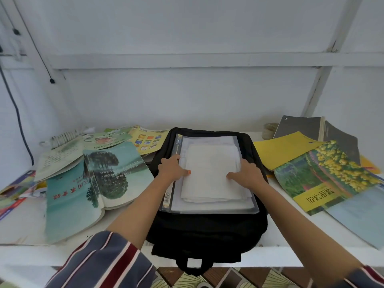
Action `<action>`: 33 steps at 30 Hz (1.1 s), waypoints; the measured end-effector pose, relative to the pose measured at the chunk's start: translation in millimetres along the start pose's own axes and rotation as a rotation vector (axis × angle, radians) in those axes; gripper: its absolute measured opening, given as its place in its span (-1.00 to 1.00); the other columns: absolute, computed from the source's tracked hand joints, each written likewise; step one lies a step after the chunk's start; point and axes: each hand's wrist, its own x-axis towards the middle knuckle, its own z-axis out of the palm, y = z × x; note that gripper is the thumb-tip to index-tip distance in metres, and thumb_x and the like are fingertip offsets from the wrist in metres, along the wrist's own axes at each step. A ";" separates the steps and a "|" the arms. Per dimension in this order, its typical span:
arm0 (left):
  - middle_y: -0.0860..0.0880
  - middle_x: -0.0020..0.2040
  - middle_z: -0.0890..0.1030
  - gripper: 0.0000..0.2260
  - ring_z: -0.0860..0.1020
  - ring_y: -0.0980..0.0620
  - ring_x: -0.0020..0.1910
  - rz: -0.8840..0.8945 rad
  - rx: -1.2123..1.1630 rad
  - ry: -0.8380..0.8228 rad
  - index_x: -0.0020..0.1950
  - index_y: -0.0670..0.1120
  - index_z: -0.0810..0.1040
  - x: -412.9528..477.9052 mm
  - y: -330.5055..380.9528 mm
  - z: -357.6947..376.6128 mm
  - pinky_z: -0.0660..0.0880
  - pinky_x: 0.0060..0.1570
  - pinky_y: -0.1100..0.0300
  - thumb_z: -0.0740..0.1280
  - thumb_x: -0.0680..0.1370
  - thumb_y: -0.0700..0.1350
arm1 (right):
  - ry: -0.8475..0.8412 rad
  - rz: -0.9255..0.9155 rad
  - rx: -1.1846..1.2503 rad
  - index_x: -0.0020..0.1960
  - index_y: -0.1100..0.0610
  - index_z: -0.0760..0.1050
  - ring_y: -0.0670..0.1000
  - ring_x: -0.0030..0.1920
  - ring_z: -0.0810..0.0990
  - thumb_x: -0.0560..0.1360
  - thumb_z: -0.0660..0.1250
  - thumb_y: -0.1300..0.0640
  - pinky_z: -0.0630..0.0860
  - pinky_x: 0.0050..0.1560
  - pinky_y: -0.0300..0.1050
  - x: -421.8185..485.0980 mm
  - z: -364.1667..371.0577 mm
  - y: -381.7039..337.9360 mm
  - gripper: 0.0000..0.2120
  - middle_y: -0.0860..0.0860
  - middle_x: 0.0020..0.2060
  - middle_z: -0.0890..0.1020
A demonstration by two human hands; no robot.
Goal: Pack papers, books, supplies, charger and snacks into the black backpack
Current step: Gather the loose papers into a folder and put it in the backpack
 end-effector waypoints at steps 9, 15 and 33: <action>-0.13 0.41 0.34 -0.31 0.32 -0.10 0.38 0.105 -0.178 -0.037 0.43 -0.14 0.29 9.0 -7.2 -6.6 0.29 0.33 0.05 0.51 0.38 -0.12 | -0.067 0.072 0.539 0.38 0.19 0.30 0.01 -0.12 0.42 0.44 0.39 0.20 0.36 -0.24 -0.13 10.4 -20.1 5.8 -0.44 0.12 0.16 0.42; -0.11 0.40 0.34 -0.34 0.32 -0.07 0.36 0.110 -0.280 -0.073 0.38 -0.15 0.35 14.2 -9.7 -5.7 0.30 0.26 0.12 0.53 0.34 -0.20 | -0.051 0.077 0.600 0.37 0.18 0.32 -0.04 -0.25 0.35 0.43 0.37 0.29 0.30 -0.35 -0.20 12.3 -20.9 7.4 -0.47 0.12 0.09 0.42; -0.13 0.33 0.38 -0.46 0.34 -0.08 0.31 0.099 -0.480 -0.104 0.27 -0.15 0.48 16.7 -10.7 -10.0 0.32 0.13 0.21 0.50 0.33 -0.36 | -0.094 0.087 0.915 0.33 0.11 0.36 0.21 0.21 0.44 0.36 0.35 0.47 0.44 0.21 0.11 14.7 -11.7 13.8 -0.40 0.15 0.29 0.41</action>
